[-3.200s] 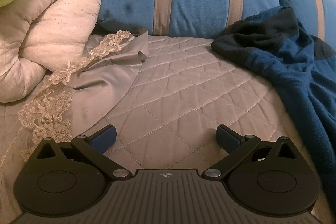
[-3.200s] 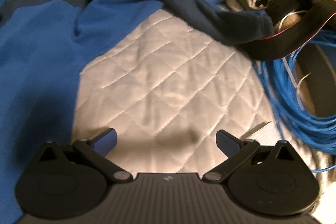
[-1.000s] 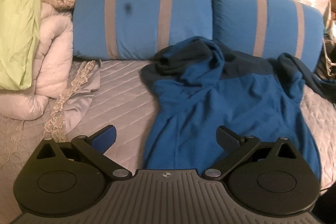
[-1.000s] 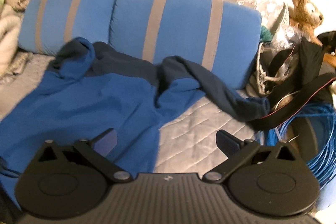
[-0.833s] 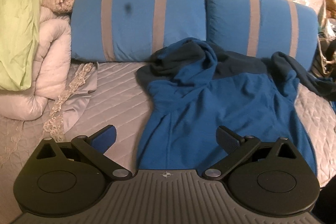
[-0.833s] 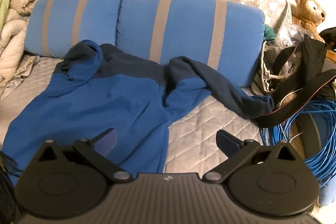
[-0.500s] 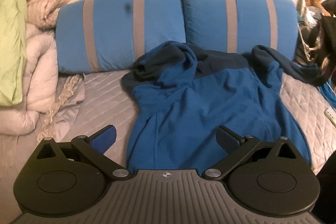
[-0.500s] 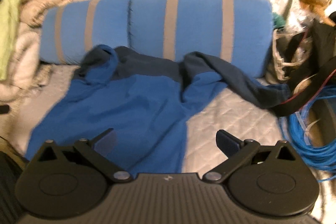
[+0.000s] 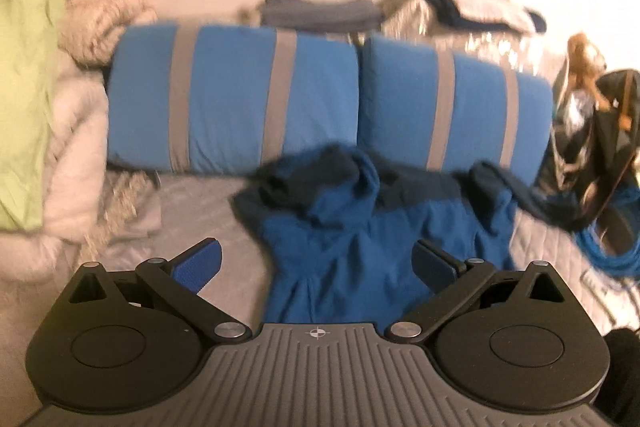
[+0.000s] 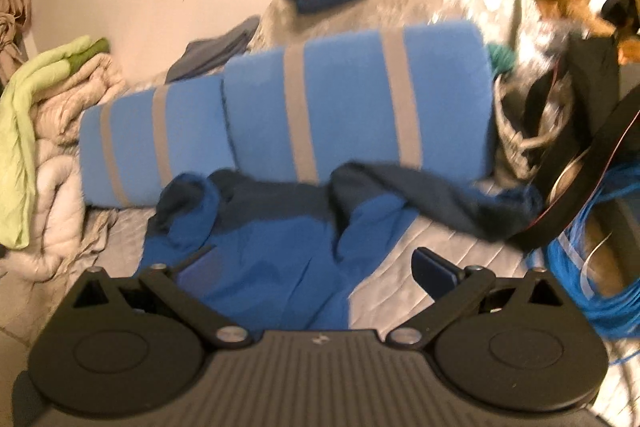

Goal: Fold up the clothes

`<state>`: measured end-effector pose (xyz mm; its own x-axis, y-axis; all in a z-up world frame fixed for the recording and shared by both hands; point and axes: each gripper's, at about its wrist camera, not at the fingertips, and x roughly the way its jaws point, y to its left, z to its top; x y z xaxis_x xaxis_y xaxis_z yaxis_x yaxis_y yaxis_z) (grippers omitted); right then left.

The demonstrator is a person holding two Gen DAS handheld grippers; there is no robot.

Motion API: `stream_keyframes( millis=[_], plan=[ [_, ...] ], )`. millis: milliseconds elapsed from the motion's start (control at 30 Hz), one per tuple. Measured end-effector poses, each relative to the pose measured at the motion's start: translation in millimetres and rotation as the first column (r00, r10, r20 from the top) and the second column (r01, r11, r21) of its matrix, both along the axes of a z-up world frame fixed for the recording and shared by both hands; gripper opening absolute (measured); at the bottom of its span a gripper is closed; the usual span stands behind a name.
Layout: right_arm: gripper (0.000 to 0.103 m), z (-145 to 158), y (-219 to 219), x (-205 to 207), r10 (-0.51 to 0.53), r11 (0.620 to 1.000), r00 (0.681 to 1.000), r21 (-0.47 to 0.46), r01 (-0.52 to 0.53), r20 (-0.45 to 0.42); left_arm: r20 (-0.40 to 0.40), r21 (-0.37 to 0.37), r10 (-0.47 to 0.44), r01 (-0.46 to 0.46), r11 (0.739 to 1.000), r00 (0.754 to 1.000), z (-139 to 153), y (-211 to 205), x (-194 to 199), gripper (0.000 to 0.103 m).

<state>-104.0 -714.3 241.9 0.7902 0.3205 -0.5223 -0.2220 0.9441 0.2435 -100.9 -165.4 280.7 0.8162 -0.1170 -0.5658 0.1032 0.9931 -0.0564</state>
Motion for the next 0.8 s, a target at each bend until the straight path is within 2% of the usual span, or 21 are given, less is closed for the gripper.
stream_keyframes(
  millis=[167, 400, 633, 733, 800],
  plan=[
    [0.103, 32, -24, -1, -0.035, 0.999, 0.997, -0.013, 0.036, 0.068, 0.040, -0.006, -0.022, 0.022, 1.000, 0.999, 40, 14, -10, 0.103],
    [0.103, 77, -70, -19, -0.082, 0.995, 0.988, 0.063, 0.074, 0.131, 0.059, -0.090, -0.040, 0.045, 0.995, 0.997, 81, 35, -34, 0.103],
    [0.103, 113, -99, -57, -0.105, 0.994, 0.976, 0.045, 0.098, 0.191, 0.133, -0.041, -0.056, 0.062, 0.997, 0.989, 107, 38, -75, 0.103],
    [0.103, 119, -106, -73, -0.093, 0.996, 0.974, 0.038, 0.087, 0.205, 0.163, -0.044, -0.071, 0.079, 0.996, 0.984, 112, 42, -91, 0.103],
    [0.103, 113, -106, -81, -0.072, 0.997, 0.977, 0.032, 0.066, 0.201, 0.163, -0.048, -0.077, 0.085, 0.995, 0.984, 106, 44, -100, 0.103]
  ],
)
